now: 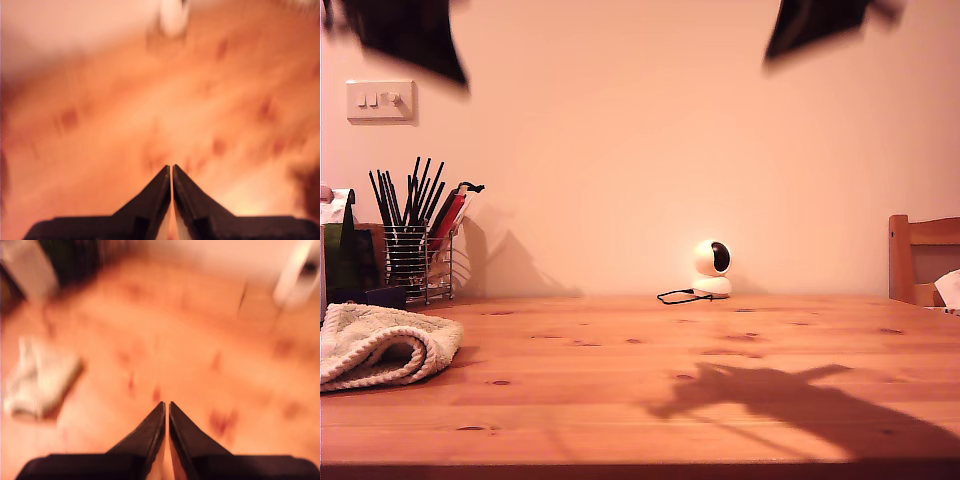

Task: Fold the tea towel in front of you. After folding it, place it to the left side.

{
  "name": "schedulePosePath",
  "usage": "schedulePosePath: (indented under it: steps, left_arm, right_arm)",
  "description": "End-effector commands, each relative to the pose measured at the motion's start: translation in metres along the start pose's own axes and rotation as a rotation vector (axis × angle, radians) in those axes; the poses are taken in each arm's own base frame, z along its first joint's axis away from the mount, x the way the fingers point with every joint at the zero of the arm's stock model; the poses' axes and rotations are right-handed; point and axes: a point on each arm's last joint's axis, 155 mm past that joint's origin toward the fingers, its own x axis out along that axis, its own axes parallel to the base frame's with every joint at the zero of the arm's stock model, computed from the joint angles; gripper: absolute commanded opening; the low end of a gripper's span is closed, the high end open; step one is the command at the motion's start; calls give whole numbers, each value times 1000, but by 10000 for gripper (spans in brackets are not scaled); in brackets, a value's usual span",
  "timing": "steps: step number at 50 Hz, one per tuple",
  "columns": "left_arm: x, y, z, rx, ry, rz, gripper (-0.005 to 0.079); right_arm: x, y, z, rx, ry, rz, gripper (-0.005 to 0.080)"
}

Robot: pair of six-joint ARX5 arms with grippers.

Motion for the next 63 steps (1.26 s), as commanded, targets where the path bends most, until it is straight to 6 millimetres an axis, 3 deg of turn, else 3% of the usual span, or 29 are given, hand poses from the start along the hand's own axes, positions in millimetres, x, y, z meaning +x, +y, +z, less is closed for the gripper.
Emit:
schedulePosePath:
  steps: [1, 11, 24, 34, 45, 63]
  left_arm:
    - [-4, -13, -7, 5, -5, -32, -22]
    - [-30, -34, 9, 17, -124, -62, -22]
    - [-59, -59, -6, 27, -235, -100, -22]
    - [-75, -76, -16, 22, -255, -142, -22]
    - [-74, -78, -18, 22, -250, -146, -22]
    - [-74, -78, -18, 22, -247, -147, -22]
  right_arm:
    - [0, 5, -19, -16, 15, 5, -13]
    - [-25, 12, -26, -45, -88, -19, -13]
    - [-71, 32, -34, -64, -243, -15, -13]
    - [-96, 46, -28, -77, -306, 18, -13]
    - [-95, 47, -39, -50, -262, 21, -13]
    - [-86, 48, -87, -13, -71, 31, -13]
